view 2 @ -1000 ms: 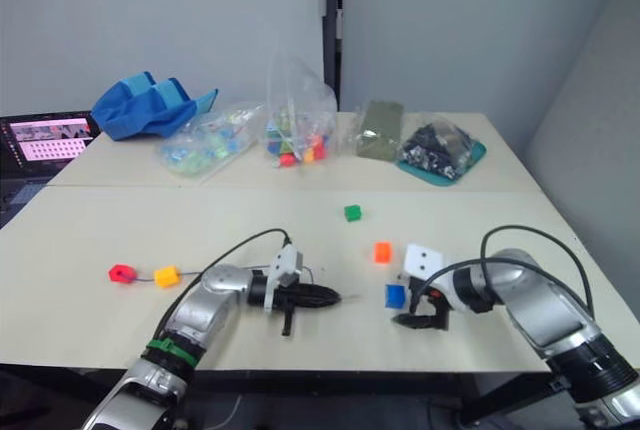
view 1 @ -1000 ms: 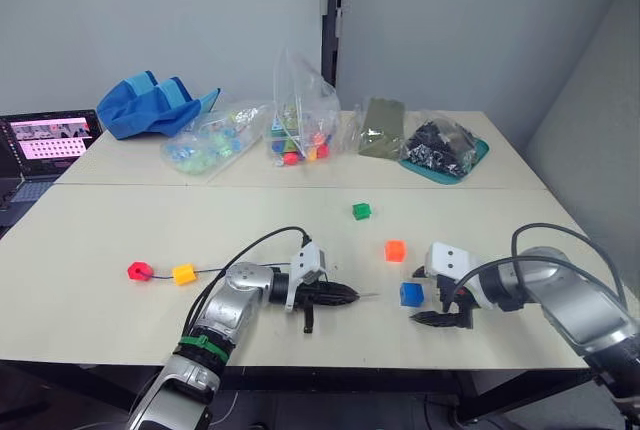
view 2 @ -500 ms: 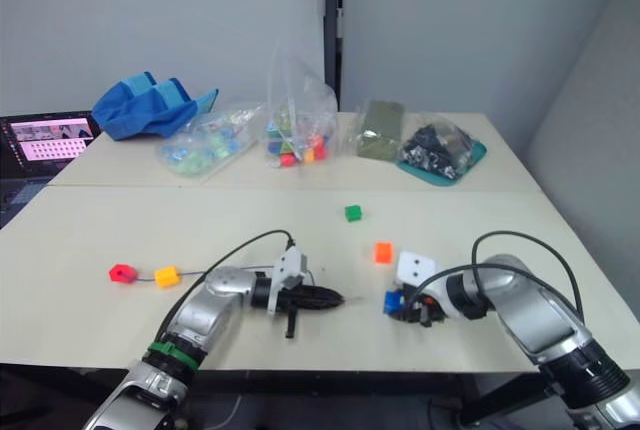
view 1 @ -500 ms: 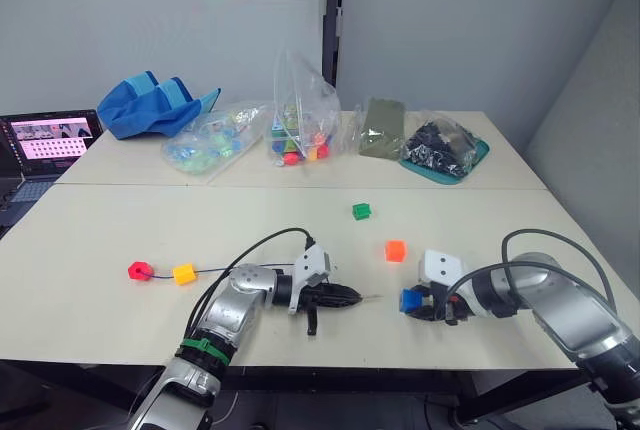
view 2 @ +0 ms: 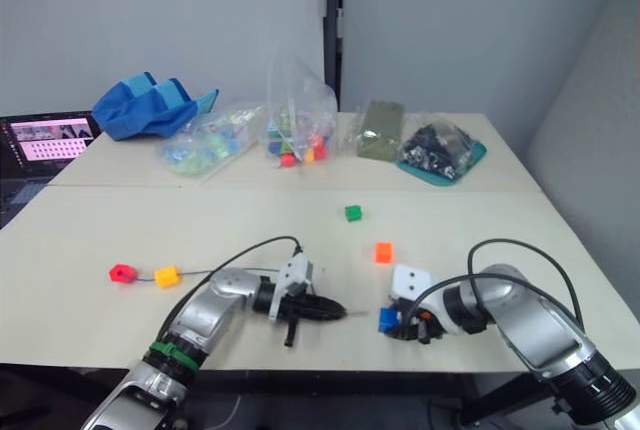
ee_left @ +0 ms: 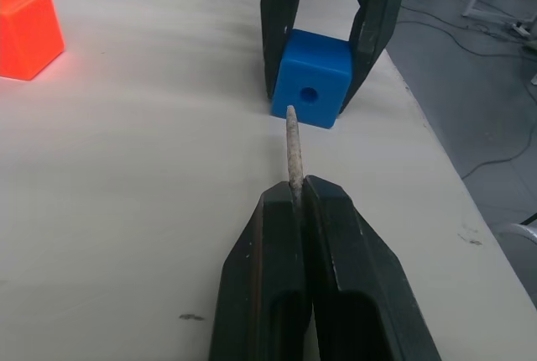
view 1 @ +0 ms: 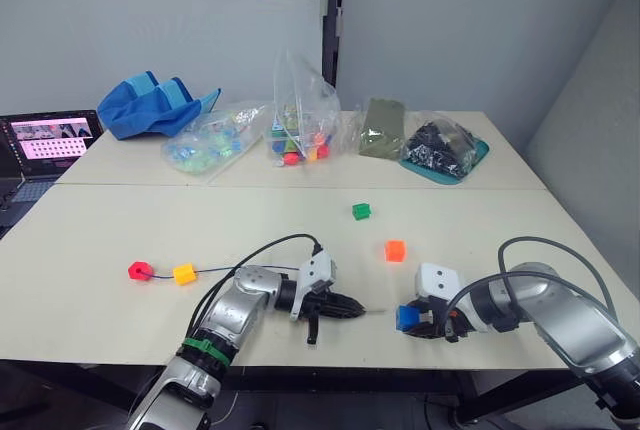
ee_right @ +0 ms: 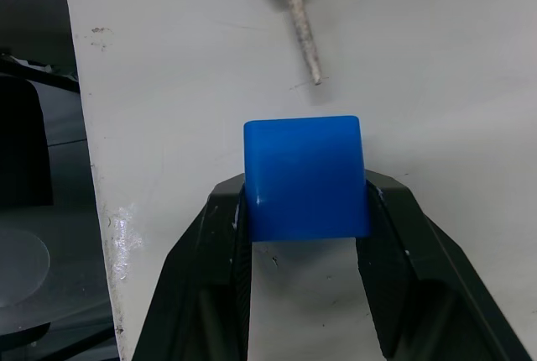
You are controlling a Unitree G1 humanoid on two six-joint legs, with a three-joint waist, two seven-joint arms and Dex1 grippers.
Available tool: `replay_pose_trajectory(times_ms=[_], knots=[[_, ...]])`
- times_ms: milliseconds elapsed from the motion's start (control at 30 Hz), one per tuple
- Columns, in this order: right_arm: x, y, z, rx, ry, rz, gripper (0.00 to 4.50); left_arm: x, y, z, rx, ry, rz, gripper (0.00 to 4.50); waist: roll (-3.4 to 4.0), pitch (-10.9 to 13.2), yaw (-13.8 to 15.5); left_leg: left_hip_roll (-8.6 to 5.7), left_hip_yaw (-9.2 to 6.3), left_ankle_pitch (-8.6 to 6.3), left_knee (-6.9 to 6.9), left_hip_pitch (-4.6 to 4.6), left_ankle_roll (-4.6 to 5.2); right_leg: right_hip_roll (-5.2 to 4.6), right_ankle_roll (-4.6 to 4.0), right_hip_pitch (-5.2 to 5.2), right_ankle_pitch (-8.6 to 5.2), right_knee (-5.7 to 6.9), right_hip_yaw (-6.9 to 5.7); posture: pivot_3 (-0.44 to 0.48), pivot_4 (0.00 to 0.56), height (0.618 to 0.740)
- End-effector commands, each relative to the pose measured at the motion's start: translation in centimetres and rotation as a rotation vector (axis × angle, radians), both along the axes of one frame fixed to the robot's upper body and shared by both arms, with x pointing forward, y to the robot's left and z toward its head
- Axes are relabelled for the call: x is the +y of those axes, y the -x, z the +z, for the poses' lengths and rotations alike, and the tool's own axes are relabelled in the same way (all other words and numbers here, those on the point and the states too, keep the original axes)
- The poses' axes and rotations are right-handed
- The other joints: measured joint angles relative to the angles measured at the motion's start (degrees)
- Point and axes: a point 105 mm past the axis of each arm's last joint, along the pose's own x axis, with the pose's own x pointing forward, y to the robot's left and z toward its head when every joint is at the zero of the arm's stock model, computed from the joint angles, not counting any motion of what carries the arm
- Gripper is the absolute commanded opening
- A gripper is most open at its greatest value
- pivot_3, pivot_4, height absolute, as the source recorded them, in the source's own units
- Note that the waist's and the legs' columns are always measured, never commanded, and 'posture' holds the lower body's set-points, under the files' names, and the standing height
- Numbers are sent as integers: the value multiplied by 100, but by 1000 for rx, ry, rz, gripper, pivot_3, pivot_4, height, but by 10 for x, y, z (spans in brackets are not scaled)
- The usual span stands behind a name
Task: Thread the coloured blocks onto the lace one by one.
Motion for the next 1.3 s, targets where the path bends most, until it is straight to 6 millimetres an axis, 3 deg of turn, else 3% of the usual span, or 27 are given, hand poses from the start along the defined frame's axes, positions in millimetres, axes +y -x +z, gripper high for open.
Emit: replay_pose_trajectory(times_ms=[33, 433, 800, 1067, 1167, 1300], knots=[[1, 0, 1, -11, 3, 8, 1184, -8, 4, 7, -22, 12, -46, 0, 0, 0, -3, 0, 0, 0, 0, 0, 0, 0, 0, 0, 0, 0, 0, 0, 150, 740], [0, 1, 3, -16, -1, -4, 1184, -27, 5, 6, -39, 18, -56, 0, 0, 0, 1, 0, 0, 0, 2, 1, 0, 0, 0, 3, 0, 0, 0, 0, 150, 740], [5, 0, 5, -19, -12, -2, 1184, -58, 7, 16, -41, 26, -147, 0, 0, 0, 1, -1, -1, 0, 4, 1, 0, 0, 0, 4, 0, 0, -1, 0, 150, 740], [5, 2, 3, -13, -18, -16, 1184, -36, 3, 15, -112, -66, -157, 2674, 0, 0, -25, 0, -1, 0, 3, 2, 0, 0, 0, 4, 0, 2, -1, 0, 150, 740], [5, 2, 2, -14, -17, -19, 1184, -18, 3, 7, -122, -122, -156, 2686, 0, 0, -32, 0, -1, 0, 3, 3, 0, 0, 0, 4, 0, 2, 0, 0, 150, 740], [5, 1, 2, -17, -17, -21, 1184, -7, -1, 2, -135, -152, -134, 2686, -1, 0, -21, 0, -1, 0, 4, 3, 0, 0, 0, 6, 0, 2, -1, 0, 150, 740]])
